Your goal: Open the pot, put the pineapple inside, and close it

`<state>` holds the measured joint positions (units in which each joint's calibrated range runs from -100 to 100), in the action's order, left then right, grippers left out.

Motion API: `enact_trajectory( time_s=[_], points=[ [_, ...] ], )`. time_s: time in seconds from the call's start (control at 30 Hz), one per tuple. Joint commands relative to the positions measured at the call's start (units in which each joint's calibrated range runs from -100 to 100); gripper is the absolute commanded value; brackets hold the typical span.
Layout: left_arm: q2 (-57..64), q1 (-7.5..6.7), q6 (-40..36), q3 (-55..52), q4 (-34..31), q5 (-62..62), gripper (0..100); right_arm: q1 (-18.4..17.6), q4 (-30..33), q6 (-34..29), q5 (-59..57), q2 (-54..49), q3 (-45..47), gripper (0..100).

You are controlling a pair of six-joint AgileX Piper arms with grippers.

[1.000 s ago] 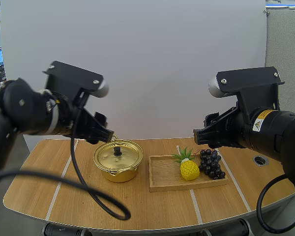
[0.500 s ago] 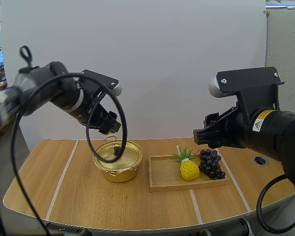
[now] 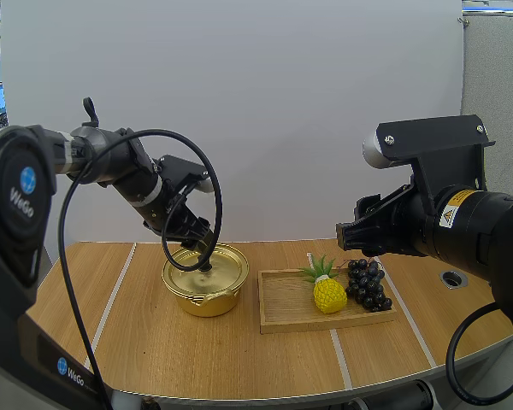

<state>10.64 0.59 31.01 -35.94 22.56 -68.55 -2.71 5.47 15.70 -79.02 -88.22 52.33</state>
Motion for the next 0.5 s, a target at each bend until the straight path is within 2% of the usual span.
enact_trajectory(
  time_s=[0.0, 0.13, 0.47],
  points=[
    [-1.5, -0.66, 0.9, 0.7, 1.1, 1.7, 100, 0.2, 0.0, 0.3, 1.1, -0.1, -0.4, 100],
    [-3.0, -1.89, 0.9, 0.9, 0.4, 3.7, 100, 0.2, 0.0, 0.3, 1.1, -0.1, -0.4, 100],
    [-7.2, -1.89, 0.9, 1.7, -0.2, 3.8, 100, 0.2, 0.1, 0.3, 0.3, -0.1, -0.4, 100]
  ],
)
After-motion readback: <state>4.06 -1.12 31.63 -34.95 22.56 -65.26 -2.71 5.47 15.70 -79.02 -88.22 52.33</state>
